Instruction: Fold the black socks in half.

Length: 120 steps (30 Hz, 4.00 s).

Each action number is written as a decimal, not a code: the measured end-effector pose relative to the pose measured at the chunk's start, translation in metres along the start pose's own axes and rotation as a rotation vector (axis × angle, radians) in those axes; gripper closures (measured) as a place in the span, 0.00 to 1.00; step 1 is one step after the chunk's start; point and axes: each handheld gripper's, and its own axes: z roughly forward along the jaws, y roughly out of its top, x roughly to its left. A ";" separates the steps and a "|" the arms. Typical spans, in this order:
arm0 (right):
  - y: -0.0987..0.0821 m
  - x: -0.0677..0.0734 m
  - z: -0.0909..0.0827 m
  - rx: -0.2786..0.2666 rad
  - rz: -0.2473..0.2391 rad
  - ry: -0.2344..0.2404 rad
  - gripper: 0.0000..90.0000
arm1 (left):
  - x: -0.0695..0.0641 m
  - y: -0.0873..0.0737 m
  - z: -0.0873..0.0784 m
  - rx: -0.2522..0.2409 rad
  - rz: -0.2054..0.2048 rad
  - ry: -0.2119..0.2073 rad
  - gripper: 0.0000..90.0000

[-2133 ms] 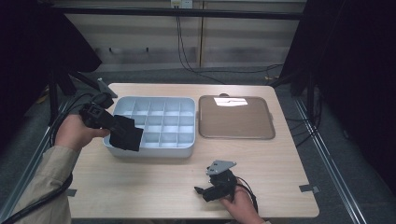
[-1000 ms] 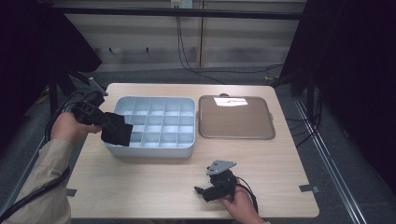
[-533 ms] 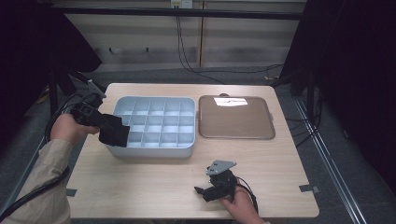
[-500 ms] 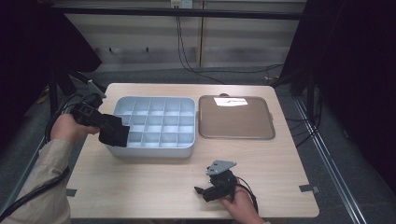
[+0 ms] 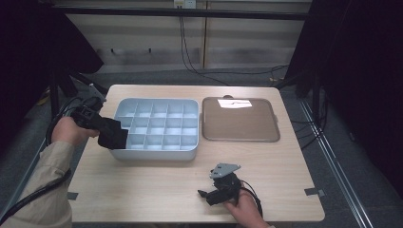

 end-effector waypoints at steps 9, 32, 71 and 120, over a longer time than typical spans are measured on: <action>0.000 0.000 0.000 -0.001 0.001 0.000 0.17 | 0.000 0.004 0.011 0.026 0.007 0.004 0.80; 0.000 0.000 0.000 -0.002 0.001 0.000 0.17 | -0.002 0.011 0.027 0.058 0.007 0.045 0.80; 0.000 0.000 0.000 -0.002 0.001 -0.001 0.17 | -0.007 0.017 0.048 0.106 0.009 0.106 0.80; 0.000 0.000 0.000 -0.002 0.000 0.000 0.17 | -0.007 0.016 0.065 0.101 -0.007 0.140 0.77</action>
